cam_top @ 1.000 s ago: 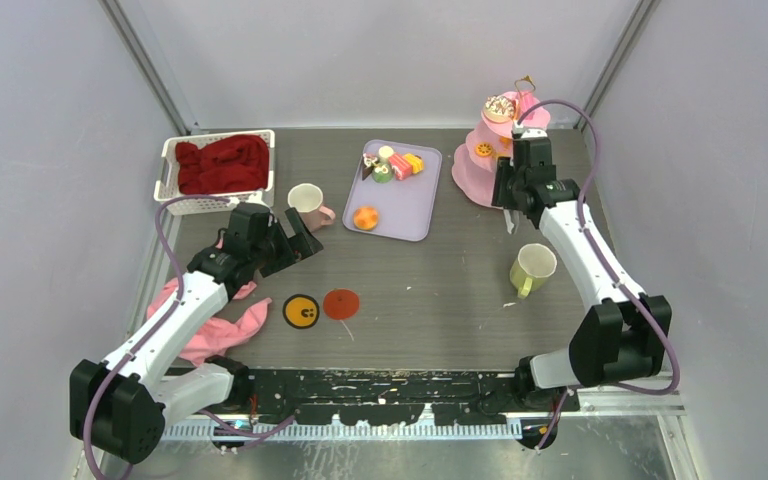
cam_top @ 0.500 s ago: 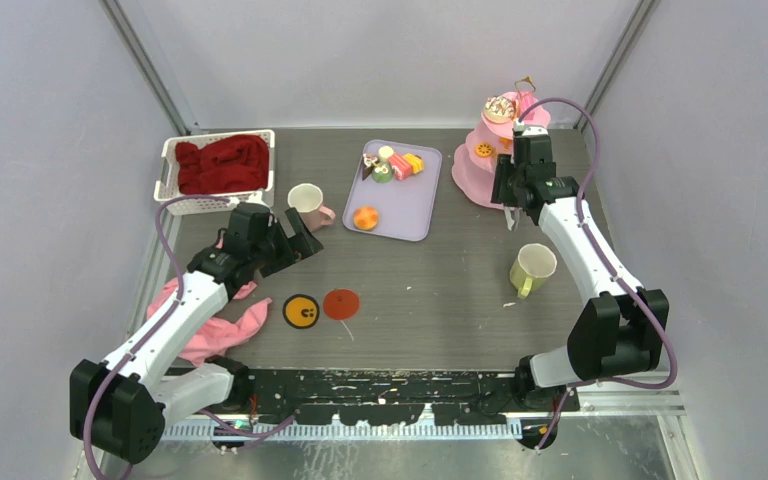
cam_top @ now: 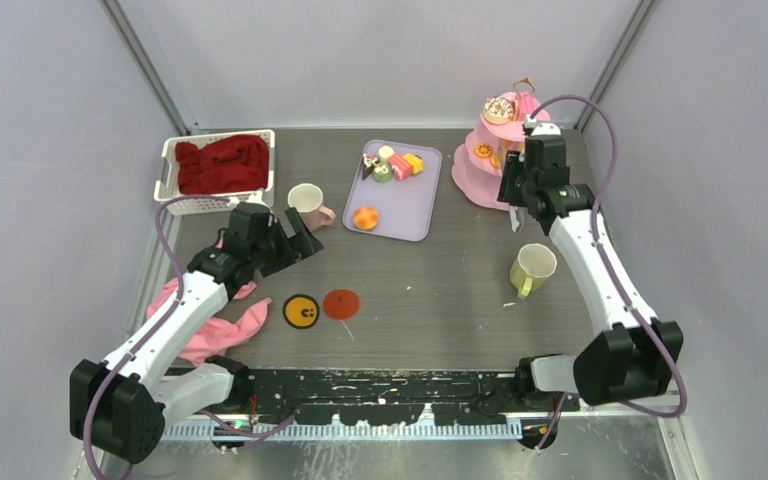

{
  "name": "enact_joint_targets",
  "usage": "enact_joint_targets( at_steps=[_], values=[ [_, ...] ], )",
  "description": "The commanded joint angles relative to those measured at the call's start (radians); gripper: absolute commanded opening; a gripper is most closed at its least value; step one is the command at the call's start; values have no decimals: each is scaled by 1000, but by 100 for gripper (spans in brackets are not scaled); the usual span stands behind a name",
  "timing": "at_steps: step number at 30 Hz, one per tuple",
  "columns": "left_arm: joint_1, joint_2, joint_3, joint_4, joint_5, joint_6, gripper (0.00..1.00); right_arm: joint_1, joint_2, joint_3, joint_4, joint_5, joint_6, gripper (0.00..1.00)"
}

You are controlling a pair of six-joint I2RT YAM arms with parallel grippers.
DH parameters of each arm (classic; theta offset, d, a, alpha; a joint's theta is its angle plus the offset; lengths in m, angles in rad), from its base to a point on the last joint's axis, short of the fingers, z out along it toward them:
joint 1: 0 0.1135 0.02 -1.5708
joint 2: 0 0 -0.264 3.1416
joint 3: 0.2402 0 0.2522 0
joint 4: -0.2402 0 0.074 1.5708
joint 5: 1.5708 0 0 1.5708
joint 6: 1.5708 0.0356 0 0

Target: Serve the afternoon tea

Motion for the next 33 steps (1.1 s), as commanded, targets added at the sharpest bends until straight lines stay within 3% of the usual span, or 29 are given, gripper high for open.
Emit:
enact_joint_targets(
  at_steps=[1, 11, 24, 33],
  values=[
    [6, -5, 15, 54, 7, 10, 93, 6, -156, 7, 14, -58, 29, 41],
    [6, -16, 14, 47, 2, 11, 93, 223, -196, -71, -19, 5, 58, 36],
    [6, -31, 11, 29, -15, 10, 93, 443, 45, -14, 108, -42, 79, 37],
    [6, -35, 14, 13, -33, 17, 93, 541, 179, 24, 143, -145, 65, 43]
  ],
)
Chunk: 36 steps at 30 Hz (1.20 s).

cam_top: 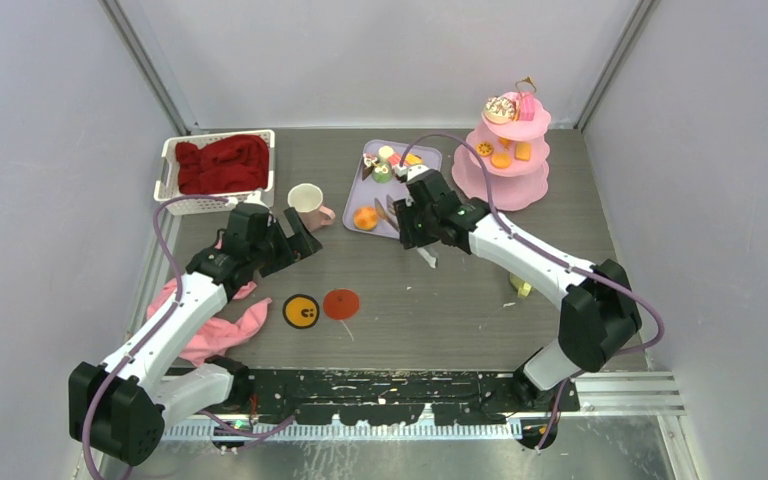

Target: Serve the afternoon tea

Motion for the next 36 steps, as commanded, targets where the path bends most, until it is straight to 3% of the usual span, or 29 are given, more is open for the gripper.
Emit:
enact_joint_targets(
  at_steps=[1, 17, 24, 36],
  values=[
    [6, -25, 14, 18, -20, 17, 93, 23, 2, 58, 81, -79, -7, 44],
    [6, -10, 9, 29, -12, 11, 93, 40, 47, 63, 36, -81, -45, 49],
    [5, -24, 12, 16, -21, 13, 93, 14, 107, 92, 66, 25, -39, 47],
    [6, -34, 6, 14, -24, 14, 93, -18, -35, -9, 114, -12, -15, 47]
  ],
)
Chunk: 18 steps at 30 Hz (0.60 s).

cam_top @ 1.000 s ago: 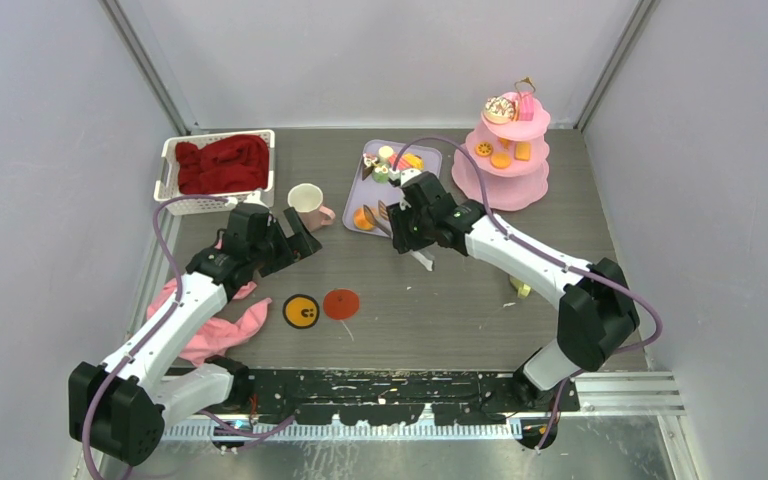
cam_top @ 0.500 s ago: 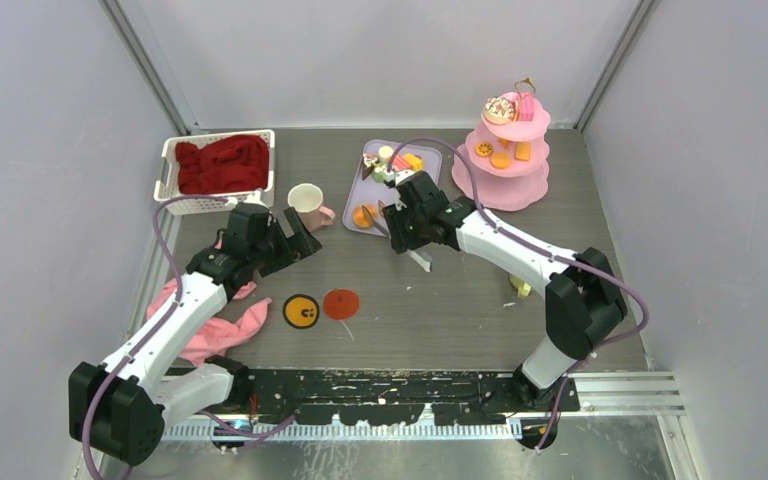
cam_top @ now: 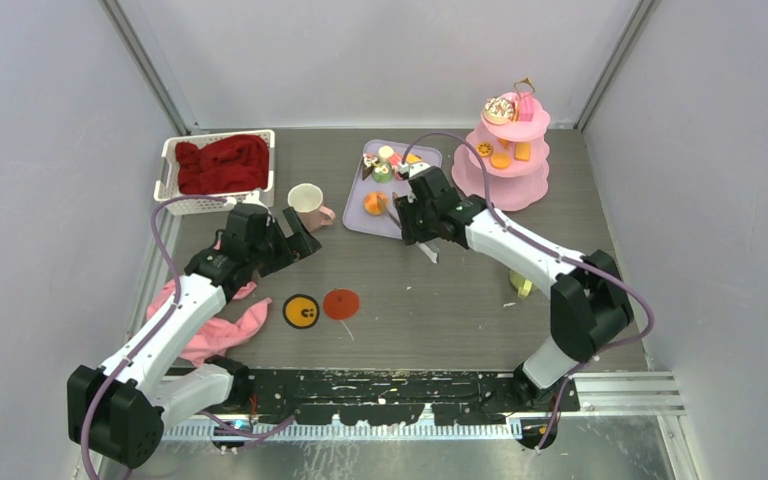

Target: Serve the afternoon tea

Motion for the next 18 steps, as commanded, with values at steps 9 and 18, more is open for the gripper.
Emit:
enact_joint_targets(
  at_steps=[9, 18],
  values=[
    [6, 0, 7, 37, 1, 7, 93, 31, -124, -116, 62, -20, 15, 49],
    [5, -7, 14, 26, -6, 9, 93, 58, -36, -76, 81, 40, -1, 49]
  ],
)
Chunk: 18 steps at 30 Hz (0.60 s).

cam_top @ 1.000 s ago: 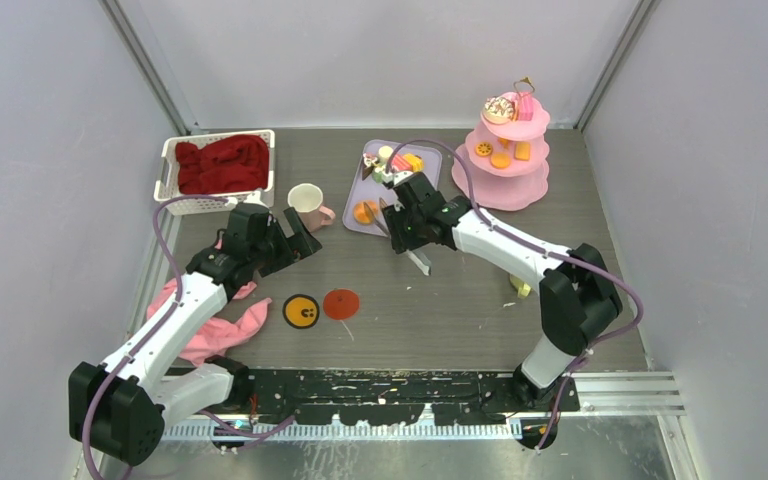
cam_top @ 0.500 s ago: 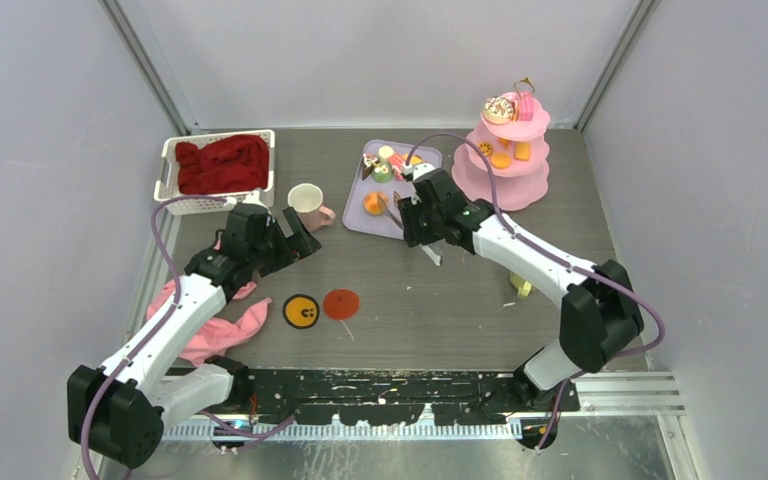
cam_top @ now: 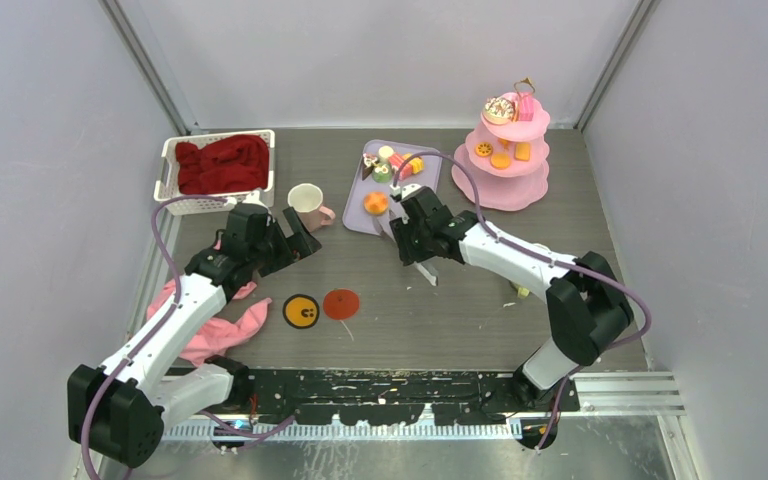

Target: Serve the afternoon tea

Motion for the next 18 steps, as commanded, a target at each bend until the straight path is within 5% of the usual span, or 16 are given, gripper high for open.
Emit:
enact_joint_targets(
  at_steps=[1, 13, 18],
  values=[
    [5, -11, 14, 24, -7, 9, 93, 6, 22, 53, 72, 40, -5, 49],
    [6, -25, 17, 11, -17, 14, 93, 10, 121, 147, 102, 69, 3, 50],
    [6, -22, 23, 6, -19, 18, 93, 11, 122, 145, 130, 71, 13, 32]
  ],
)
